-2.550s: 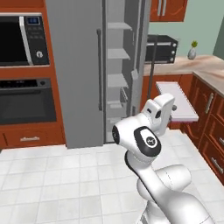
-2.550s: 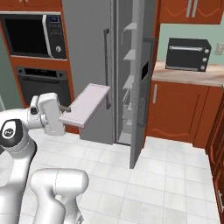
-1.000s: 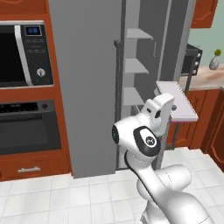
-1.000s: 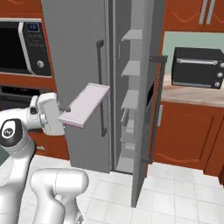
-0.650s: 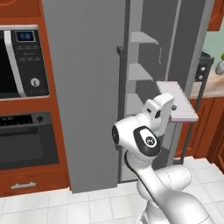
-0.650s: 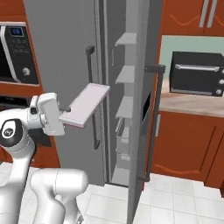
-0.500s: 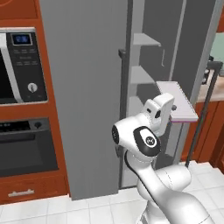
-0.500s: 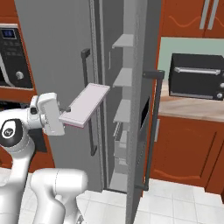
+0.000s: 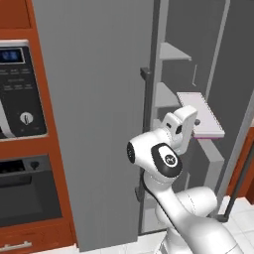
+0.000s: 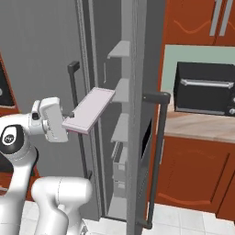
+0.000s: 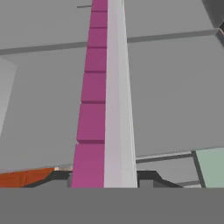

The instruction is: The ice cube tray has been filled with water. Take the tray and place it in the freezer to make ice. Close the freezer door after placing the tray.

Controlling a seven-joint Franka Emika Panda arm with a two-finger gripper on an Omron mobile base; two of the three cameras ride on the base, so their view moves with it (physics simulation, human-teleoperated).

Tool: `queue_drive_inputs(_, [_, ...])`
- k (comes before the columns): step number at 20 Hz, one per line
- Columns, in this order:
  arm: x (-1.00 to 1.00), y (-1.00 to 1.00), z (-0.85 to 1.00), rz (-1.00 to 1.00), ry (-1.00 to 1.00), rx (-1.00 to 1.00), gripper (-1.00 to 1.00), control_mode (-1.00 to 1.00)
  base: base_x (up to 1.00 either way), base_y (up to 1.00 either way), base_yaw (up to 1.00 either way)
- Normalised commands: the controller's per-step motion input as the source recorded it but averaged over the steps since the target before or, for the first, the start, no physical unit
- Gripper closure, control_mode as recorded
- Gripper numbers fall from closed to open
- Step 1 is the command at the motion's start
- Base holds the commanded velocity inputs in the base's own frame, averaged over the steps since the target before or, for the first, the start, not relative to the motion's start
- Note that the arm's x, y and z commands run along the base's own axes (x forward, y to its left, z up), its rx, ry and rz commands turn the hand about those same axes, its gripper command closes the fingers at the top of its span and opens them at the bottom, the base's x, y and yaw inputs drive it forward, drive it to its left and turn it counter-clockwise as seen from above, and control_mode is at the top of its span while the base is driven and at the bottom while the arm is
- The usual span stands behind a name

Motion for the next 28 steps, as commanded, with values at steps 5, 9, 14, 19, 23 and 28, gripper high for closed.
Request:
queue_drive_inputs(5, [0.0,0.0,0.0,0.0,0.0,0.0,1.0,1.0,0.54,0.0,-0.07])
queue_drive_inputs(9, [0.0,0.0,0.0,0.0,0.0,0.0,1.0,1.0,0.41,0.0,-0.06])
queue_drive_inputs(14, [0.0,0.0,0.0,0.0,0.0,0.0,1.0,1.0,0.28,-0.01,-0.04])
queue_drive_inputs(19, [0.0,0.0,0.0,0.0,0.0,0.0,1.0,1.0,0.21,-0.07,-0.02])
queue_drive_inputs(23, [0.0,0.0,0.0,0.0,0.0,0.0,1.0,1.0,0.11,-0.16,-0.01])
queue_drive_inputs(28, [0.0,0.0,0.0,0.0,0.0,0.0,1.0,1.0,0.02,-0.25,0.0])
